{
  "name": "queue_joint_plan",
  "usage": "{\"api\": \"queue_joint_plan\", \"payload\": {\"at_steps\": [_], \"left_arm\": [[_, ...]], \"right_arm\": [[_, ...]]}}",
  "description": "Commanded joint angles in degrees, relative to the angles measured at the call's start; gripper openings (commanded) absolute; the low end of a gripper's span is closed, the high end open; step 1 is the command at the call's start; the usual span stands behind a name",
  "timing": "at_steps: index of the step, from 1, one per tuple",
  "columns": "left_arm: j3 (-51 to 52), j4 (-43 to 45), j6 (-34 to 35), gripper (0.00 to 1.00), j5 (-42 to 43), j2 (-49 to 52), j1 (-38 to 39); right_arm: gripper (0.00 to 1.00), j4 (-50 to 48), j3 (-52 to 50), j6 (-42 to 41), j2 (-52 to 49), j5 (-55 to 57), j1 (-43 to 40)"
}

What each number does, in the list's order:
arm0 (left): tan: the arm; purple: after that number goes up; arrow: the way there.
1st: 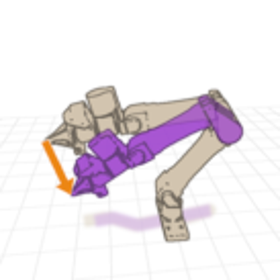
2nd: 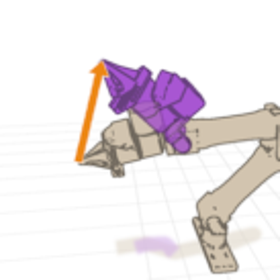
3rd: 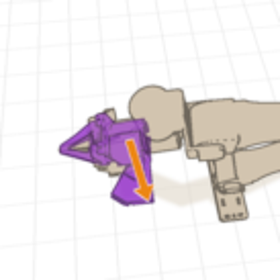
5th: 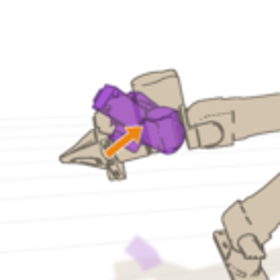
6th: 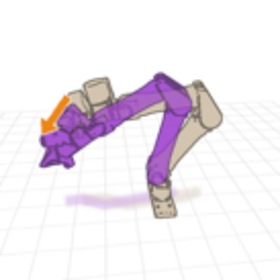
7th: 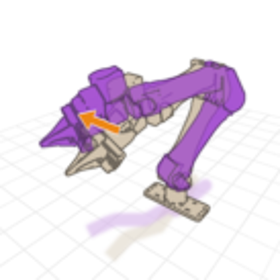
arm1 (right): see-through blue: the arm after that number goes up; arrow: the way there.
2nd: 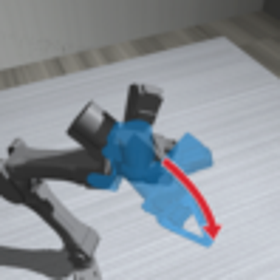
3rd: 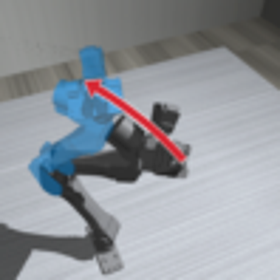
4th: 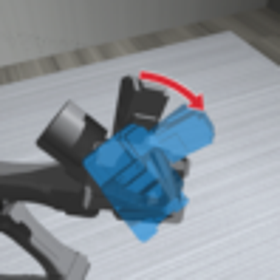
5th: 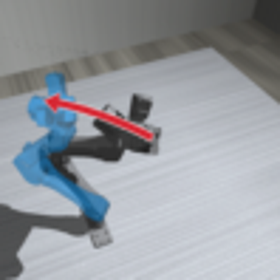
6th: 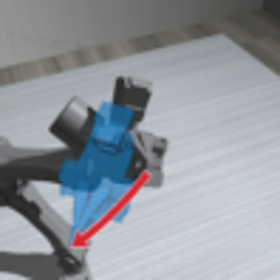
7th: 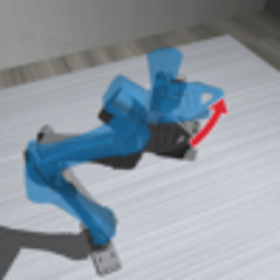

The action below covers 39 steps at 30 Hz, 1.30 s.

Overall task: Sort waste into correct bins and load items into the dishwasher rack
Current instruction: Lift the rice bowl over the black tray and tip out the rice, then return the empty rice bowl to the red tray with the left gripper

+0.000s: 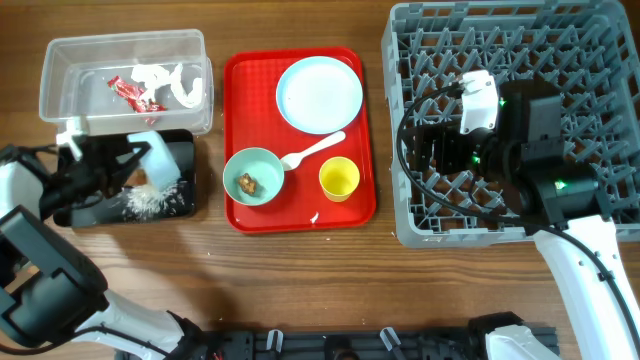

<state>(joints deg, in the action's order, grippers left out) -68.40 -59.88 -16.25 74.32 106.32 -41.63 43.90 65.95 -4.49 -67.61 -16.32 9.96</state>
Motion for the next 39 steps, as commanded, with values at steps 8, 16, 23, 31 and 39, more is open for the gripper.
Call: {"api": "queue_joint_plan", "payload": {"at_steps": [8, 16, 23, 31, 39], "left_arm": [[0.22, -1.2, 3.61, 0.04, 15.3, -1.42, -4.96], [0.22, -1.2, 5.18, 0.04, 15.47, -1.42, -5.05], [0.22, -2.75, 5.18, 0.04, 15.47, -1.42, -5.05], [0.2, -10.64, 7.1, 0.04, 16.02, -1.42, -5.05], [0.2, -10.45, 9.22, 0.04, 16.02, -1.42, -5.05]], "right_arm": [[1.0, 0.07, 1.2, -1.73, -0.33, -0.55, 0.13], [1.0, 0.07, 1.2, -1.73, -0.33, -0.55, 0.15], [1.0, 0.04, 1.2, -1.75, -0.33, -0.55, 0.15], [1.0, -0.02, 1.2, -1.75, -0.33, -0.55, 0.13], [1.0, -0.31, 1.2, -1.73, -0.33, -0.55, 0.13]]}}
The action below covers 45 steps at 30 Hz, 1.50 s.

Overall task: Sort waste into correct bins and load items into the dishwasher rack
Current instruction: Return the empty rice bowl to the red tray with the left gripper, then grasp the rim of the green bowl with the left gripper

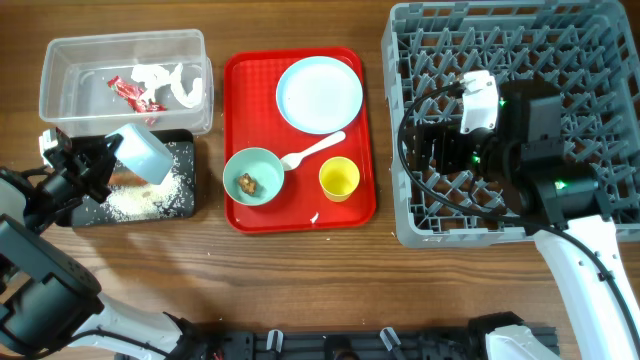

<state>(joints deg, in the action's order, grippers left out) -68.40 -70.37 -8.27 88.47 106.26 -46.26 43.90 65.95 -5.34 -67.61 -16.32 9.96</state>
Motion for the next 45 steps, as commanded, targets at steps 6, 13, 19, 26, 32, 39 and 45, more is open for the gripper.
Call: {"api": "queue_joint_plan", "payload": {"at_steps": [6, 13, 19, 26, 32, 39, 45], "left_arm": [[-0.72, 0.0, 1.09, 0.04, 1.88, -1.92, 0.72], [-9.73, 0.94, 1.09, 0.04, 0.94, -6.23, 11.41], [-27.23, 7.32, 12.02, 0.04, -23.06, -6.62, 28.2], [-33.07, 20.06, 14.34, 0.04, -81.66, -5.14, 56.13], [-33.07, 19.54, 8.66, 0.04, -97.42, 2.19, 67.56], [-33.03, 16.74, 10.25, 0.04, -98.66, 10.45, 68.5], [-32.76, 15.69, 10.25, 0.04, -97.94, 14.97, 68.54]], "right_arm": [[1.0, -0.31, 1.2, -2.4, -0.33, -0.57, 0.15], [1.0, -1.16, 1.2, -2.25, -0.33, -0.52, 0.13], [1.0, -1.4, 1.2, -2.29, -0.33, -0.52, 0.15], [1.0, -1.01, 1.18, -2.32, -0.33, -0.52, 0.13], [1.0, -0.5, 1.18, -2.27, -0.33, -0.52, 0.13], [1.0, 0.13, 1.16, -2.29, -0.33, -0.5, 0.13], [0.99, 0.15, 1.16, -2.29, -0.33, -0.5, 0.13]]}}
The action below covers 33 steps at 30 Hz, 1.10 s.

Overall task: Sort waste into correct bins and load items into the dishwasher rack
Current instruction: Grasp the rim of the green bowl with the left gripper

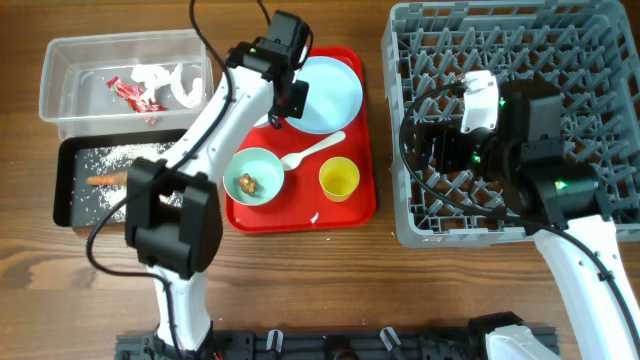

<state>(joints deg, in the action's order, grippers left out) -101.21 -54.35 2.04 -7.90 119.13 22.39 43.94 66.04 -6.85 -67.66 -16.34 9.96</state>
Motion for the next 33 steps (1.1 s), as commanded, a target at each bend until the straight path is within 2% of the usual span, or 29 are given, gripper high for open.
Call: {"api": "queue_joint_plan", "payload": {"at_steps": [1, 4, 12, 17, 21, 23, 25, 29, 33], "left_arm": [[0.07, -0.37, -0.07, 0.04, -1.57, 2.71, -0.11], [0.07, -1.09, 0.39, 0.04, -1.6, 4.13, -0.28], [0.07, -3.15, 3.39, 0.22, -1.62, 4.31, -0.81], [-0.57, -4.81, 3.67, 0.21, -1.62, 3.56, -0.81], [-4.44, -11.5, 7.67, 0.23, -0.87, 0.63, -0.81], [-5.11, -14.34, 8.48, 0.29, 2.54, -1.51, -0.74], [-5.11, -16.92, 10.67, 0.4, 6.34, -2.97, -0.74], [-3.67, -22.53, 15.74, 0.41, 9.03, -3.08, -0.11], [1.11, -21.31, 16.44, 0.41, 9.62, -3.08, 1.36]], "right_arm": [[1.0, 0.13, 1.07, -0.79, -0.28, -0.5, 0.13], [1.0, 0.44, 1.07, -0.81, -0.28, -0.5, 0.13], [1.0, 1.36, 1.07, -0.79, -0.28, -0.5, 0.13], [1.0, 1.36, 1.07, -0.79, -0.28, -0.5, 0.13], [1.0, 1.2, 1.07, -0.79, -0.28, -0.48, 0.13], [1.0, 1.14, 1.07, -0.76, -0.28, -0.48, 0.13], [1.0, 1.18, 1.07, -0.79, -0.28, -0.5, 0.13], [1.0, 1.16, 1.07, -0.79, -0.28, -0.48, 0.13], [1.0, 1.07, 1.07, -0.66, -0.28, -0.46, 0.13]]}}
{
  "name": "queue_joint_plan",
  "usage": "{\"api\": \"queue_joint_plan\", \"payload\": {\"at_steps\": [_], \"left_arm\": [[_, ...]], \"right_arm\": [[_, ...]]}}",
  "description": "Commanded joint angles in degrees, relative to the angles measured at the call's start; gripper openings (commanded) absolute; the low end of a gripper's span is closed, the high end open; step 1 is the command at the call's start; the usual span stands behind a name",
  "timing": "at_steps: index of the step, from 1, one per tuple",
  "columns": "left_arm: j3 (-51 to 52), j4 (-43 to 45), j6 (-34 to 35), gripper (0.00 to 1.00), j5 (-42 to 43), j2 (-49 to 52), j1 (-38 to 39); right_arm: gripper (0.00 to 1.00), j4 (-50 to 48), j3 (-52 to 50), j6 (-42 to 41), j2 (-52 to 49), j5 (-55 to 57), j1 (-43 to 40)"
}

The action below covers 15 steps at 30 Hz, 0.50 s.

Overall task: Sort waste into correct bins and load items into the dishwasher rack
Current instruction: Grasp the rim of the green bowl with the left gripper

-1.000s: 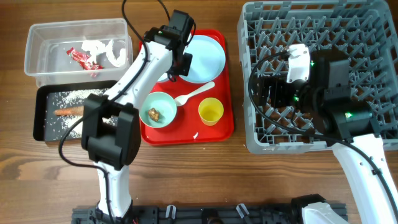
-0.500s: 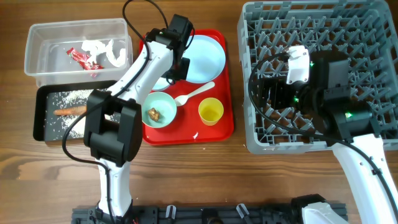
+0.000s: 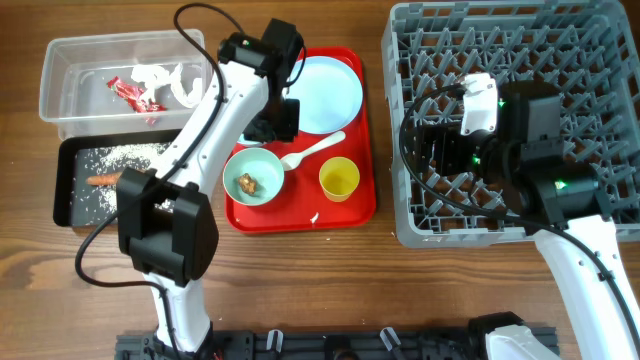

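Observation:
On the red tray [image 3: 355, 215] sit a pale blue plate [image 3: 330, 90], a green bowl [image 3: 240, 165] holding a brown food scrap, a white spoon [image 3: 318, 150] and a yellow cup [image 3: 339, 178]. My left gripper [image 3: 277, 120] hovers low over the tray's left part, between plate and bowl. Its fingers are hidden under the wrist, so any load is hidden too. The pale cup seen earlier is out of view. My right gripper [image 3: 428, 150] hangs over the grey dishwasher rack [image 3: 560, 40]; its dark fingers blend into the rack.
A clear bin [image 3: 70, 100] with a red wrapper and white paper stands at the back left. In front of it a black tray [image 3: 70, 205] holds scattered rice and an orange piece. The left arm's links span from the table front to the red tray.
My left gripper has shifted a little toward the front and left, from the plate's left rim to just above the green bowl. The right arm has not moved.
My left gripper was first at the black tray with a pale cup tipped over a heap of rice. Then it held the cup tilted above the tray, rice spread out. Later the arm had swung over the red tray beside the plate, where it now sits lower.

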<state>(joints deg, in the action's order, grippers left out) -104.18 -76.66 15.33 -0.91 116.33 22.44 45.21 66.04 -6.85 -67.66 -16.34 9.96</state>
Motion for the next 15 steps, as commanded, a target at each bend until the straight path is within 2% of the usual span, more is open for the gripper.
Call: {"api": "queue_joint_plan", "payload": {"at_steps": [1, 6, 11, 15], "left_arm": [[5.84, 2.25, 3.17, 0.41, 2.62, -0.28, 1.9], [11.76, 6.23, 3.19, 0.43, 2.58, -0.28, 3.56], [17.75, 12.2, 5.77, 0.34, 1.03, -0.28, 3.43], [21.11, 15.85, 6.6, 0.32, -0.87, -0.28, 3.45]], "right_arm": [[1.0, -0.2, 1.07, -0.66, -0.28, -0.44, 0.13], [1.0, -0.17, 1.07, -0.66, -0.28, -0.46, 0.13], [1.0, -0.2, 1.07, -0.66, -0.28, -0.44, 0.13], [1.0, -0.2, 1.07, -0.66, -0.28, -0.44, 0.13]]}}
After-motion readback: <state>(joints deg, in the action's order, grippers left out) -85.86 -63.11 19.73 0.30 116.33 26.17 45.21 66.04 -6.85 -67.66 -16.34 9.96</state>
